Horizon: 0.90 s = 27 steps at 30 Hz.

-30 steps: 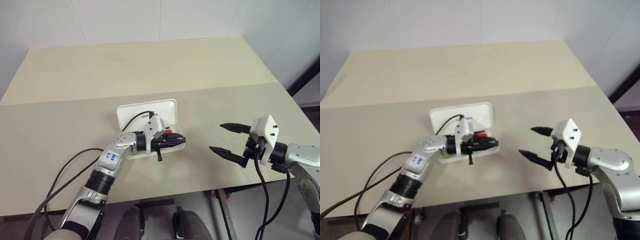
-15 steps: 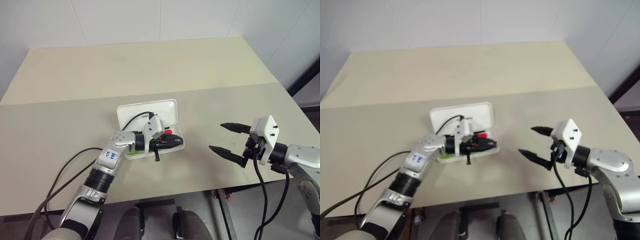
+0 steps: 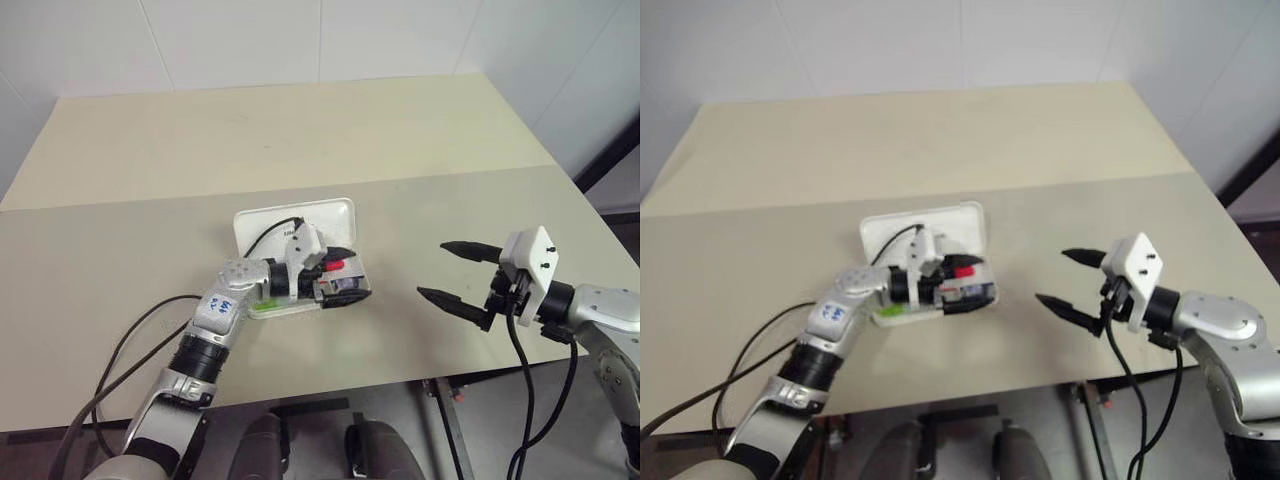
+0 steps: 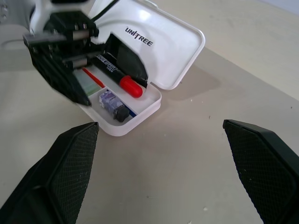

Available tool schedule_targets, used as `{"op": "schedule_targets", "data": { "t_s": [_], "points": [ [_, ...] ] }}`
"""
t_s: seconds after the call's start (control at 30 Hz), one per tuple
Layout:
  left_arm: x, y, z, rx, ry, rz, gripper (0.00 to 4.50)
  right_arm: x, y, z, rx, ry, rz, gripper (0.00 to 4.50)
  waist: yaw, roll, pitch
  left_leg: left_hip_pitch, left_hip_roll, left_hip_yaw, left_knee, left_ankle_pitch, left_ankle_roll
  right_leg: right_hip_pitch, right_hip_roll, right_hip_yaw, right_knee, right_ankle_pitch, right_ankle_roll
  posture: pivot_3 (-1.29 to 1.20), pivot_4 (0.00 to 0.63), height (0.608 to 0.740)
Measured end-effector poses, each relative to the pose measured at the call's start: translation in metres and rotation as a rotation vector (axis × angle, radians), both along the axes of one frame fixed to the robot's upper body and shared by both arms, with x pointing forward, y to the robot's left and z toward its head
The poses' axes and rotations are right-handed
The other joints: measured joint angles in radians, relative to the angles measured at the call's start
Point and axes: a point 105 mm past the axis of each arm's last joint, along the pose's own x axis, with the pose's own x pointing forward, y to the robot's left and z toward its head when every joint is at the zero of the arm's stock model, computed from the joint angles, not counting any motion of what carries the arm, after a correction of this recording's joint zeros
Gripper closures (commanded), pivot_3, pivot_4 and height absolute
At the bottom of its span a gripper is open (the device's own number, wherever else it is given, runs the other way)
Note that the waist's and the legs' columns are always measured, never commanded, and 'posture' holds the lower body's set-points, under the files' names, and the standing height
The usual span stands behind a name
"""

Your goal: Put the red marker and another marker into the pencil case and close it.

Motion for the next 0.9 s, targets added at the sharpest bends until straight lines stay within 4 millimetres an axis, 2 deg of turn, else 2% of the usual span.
{"op": "schedule_targets", "data": {
  "t_s": [0.07,0.17,0.37,0.5,0.53,0.6,0.7,0.9],
  "points": [
    [-0.006,0.003,0.019,-0.057,-0.033,-0.023,0.02,0.002,0.003,0.000,0.002,0.000,0.013,0.00,-0.001,0.000,0.000,0.000,0.000,0.000,0.000,0.000,0.000,0.000,0.000,0.000,0.000,0.000,0.000,0.00,0.150,0.740],
    [-0.011,0.018,0.031,-0.085,-0.071,-0.018,0.02,0.003,0.005,-0.004,0.006,0.014,0.024,0.00,-0.003,0.000,0.000,0.000,0.000,0.000,0.000,0.000,-0.001,0.000,0.000,0.000,0.000,0.000,0.000,0.00,0.150,0.740],
    [-0.030,0.082,0.005,-0.025,0.008,0.117,0.02,0.009,0.009,-0.006,0.014,0.020,0.057,0.00,-0.005,0.000,0.000,0.001,0.001,0.000,-0.001,0.000,0.000,-0.001,0.000,0.002,0.000,0.000,0.000,0.00,0.150,0.740],
    [-0.044,0.120,0.004,-0.006,0.011,0.210,0.02,0.017,0.012,0.004,0.056,-0.044,0.093,0.00,-0.003,0.000,0.000,0.001,0.001,0.000,-0.001,-0.002,0.004,0.000,0.000,0.002,0.000,0.000,0.000,0.00,0.150,0.740],
    [-0.045,0.128,0.005,-0.008,0.006,0.239,0.41,0.017,0.015,0.007,0.056,-0.061,0.117,0.00,-0.001,0.000,0.000,0.001,0.001,0.000,-0.001,-0.003,0.004,0.000,-0.001,0.002,0.000,0.000,0.000,0.00,0.150,0.740],
    [-0.046,0.147,0.008,-0.005,-0.021,0.307,0.91,0.016,0.022,0.011,0.050,-0.084,0.178,0.00,-0.002,0.000,0.000,0.001,0.001,0.000,-0.001,-0.003,0.005,0.000,-0.001,0.002,-0.001,0.000,-0.001,0.00,0.150,0.740],
    [-0.043,0.172,0.011,-0.013,-0.061,0.414,2.03,0.013,0.028,0.012,0.052,-0.089,0.243,0.00,-0.002,0.000,0.000,0.000,0.001,0.000,-0.002,-0.003,0.005,0.000,-0.001,0.001,-0.001,0.000,-0.001,0.00,0.150,0.740],
    [-0.032,0.195,0.009,0.018,-0.115,0.565,4.20,0.011,0.035,0.011,0.069,-0.067,0.334,0.00,-0.003,0.000,0.000,0.000,0.001,0.000,-0.002,-0.003,0.005,-0.001,-0.001,0.001,-0.001,0.000,-0.001,0.00,0.150,0.740]
  ]
}}
